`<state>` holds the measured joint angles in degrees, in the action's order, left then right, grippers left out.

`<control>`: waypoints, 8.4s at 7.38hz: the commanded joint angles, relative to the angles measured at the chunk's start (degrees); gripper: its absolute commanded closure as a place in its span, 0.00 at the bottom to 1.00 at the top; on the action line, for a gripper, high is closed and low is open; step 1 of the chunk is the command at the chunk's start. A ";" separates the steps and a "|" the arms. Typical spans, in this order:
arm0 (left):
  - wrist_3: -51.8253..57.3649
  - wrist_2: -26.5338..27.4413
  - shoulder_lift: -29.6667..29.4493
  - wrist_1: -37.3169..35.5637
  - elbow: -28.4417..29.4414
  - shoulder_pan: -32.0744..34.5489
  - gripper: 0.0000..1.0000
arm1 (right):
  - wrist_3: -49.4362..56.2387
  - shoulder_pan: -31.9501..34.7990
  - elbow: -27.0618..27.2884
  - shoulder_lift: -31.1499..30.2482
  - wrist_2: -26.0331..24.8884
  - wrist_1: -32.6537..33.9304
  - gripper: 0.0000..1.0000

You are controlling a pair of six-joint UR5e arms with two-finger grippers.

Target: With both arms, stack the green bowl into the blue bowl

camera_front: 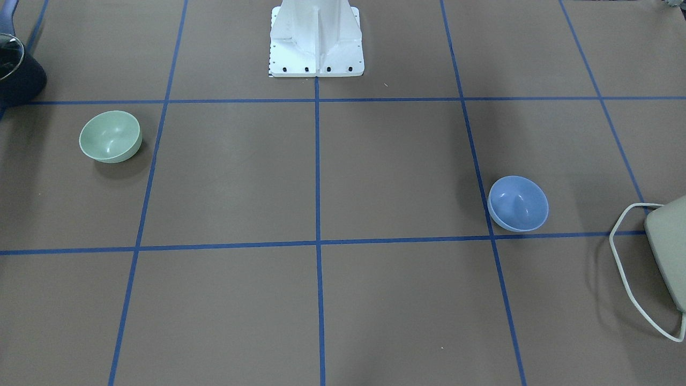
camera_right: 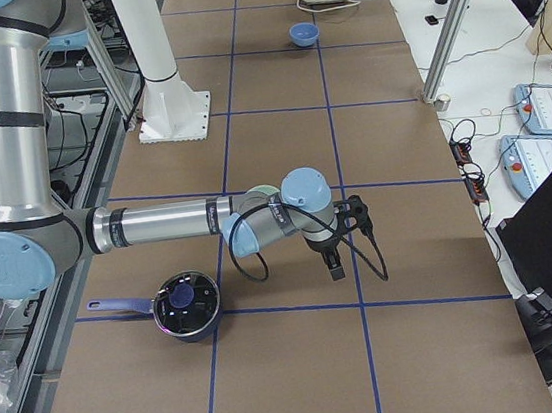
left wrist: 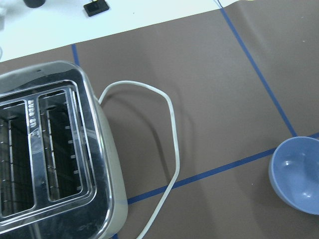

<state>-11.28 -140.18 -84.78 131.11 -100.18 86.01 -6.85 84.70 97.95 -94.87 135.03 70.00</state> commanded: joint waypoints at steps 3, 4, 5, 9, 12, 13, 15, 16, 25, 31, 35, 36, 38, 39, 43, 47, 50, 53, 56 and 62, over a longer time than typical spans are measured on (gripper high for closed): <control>-12.26 8.83 -4.52 -3.13 1.21 -17.50 0.00 | -8.87 -6.73 0.49 2.58 -0.82 -0.12 0.00; -18.37 13.05 -5.21 -3.05 3.56 -20.58 0.00 | -8.88 -7.09 0.49 2.58 -2.04 -0.30 0.00; -26.26 13.96 -6.26 -1.40 6.81 -23.05 0.01 | -9.06 -7.18 0.32 2.32 -2.14 -2.91 0.00; -31.70 19.41 -13.47 -0.76 12.10 -29.75 0.04 | -9.32 -7.18 0.23 1.88 -2.84 -3.46 0.00; -31.61 20.47 -14.71 -1.03 13.61 -30.37 0.47 | -9.24 -7.18 -0.12 1.79 -3.37 -3.46 0.00; -31.61 20.47 -15.06 -1.03 13.78 -30.37 0.58 | -9.23 -7.18 -0.13 1.70 -3.63 -3.38 0.00; -31.53 21.61 -15.06 -1.03 13.70 -30.81 0.80 | -9.32 -7.18 -0.13 1.70 -3.81 -3.46 0.00; -31.53 21.62 -15.06 -0.94 13.61 -31.25 0.99 | -9.32 -7.18 -0.21 1.70 -4.33 -3.38 0.00; -55.59 34.74 -37.33 -31.83 -2.15 -51.32 1.00 | -9.32 -7.18 -0.21 1.53 -5.13 -3.38 0.00; -58.25 39.90 -47.84 -31.26 9.64 -57.71 1.00 | -9.32 -7.18 -0.21 1.17 -5.31 -3.46 0.00; -58.24 41.04 -47.85 -31.17 10.53 -57.79 1.00 | -9.32 -7.18 -0.21 1.09 -5.31 -3.38 0.00; -58.24 41.13 -47.59 -31.17 10.62 -58.14 1.00 | -9.32 -7.18 -0.21 1.17 -5.31 -3.38 0.00; -58.16 41.22 -47.23 -29.52 10.62 -58.14 0.19 | -9.32 -7.18 -0.21 1.17 -5.31 -3.38 0.00; -58.16 41.65 -47.23 -29.50 9.49 -57.97 0.01 | -9.41 -7.18 -0.13 1.17 -4.87 -3.46 0.00; -39.77 29.75 -37.25 -39.14 -4.62 -44.92 0.01 | -20.16 -8.31 3.81 2.93 -2.76 -2.23 0.00; -5.90 15.50 -19.86 -40.75 -8.72 -19.64 0.01 | -38.05 -19.73 11.64 3.03 -7.14 -0.83 0.00; 21.84 7.55 -14.46 -46.96 1.10 -2.01 0.01 | -38.06 -25.18 18.22 -4.87 -8.46 -0.83 0.00; 33.06 7.03 -10.26 -52.00 4.65 9.15 0.01 | -38.32 -29.76 20.09 -8.93 -12.68 -1.61 0.01; 33.16 7.29 -9.70 -52.44 3.50 9.36 0.01 | -42.69 -36.94 15.63 -7.71 -18.90 -8.09 0.10; 33.07 7.03 -8.21 -51.83 3.32 9.27 0.01 | -41.84 -41.01 12.35 -11.04 -19.63 -14.01 0.73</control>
<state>21.81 -133.13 -93.62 79.01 -96.85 95.28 -48.88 44.35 110.22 -105.02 115.41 56.49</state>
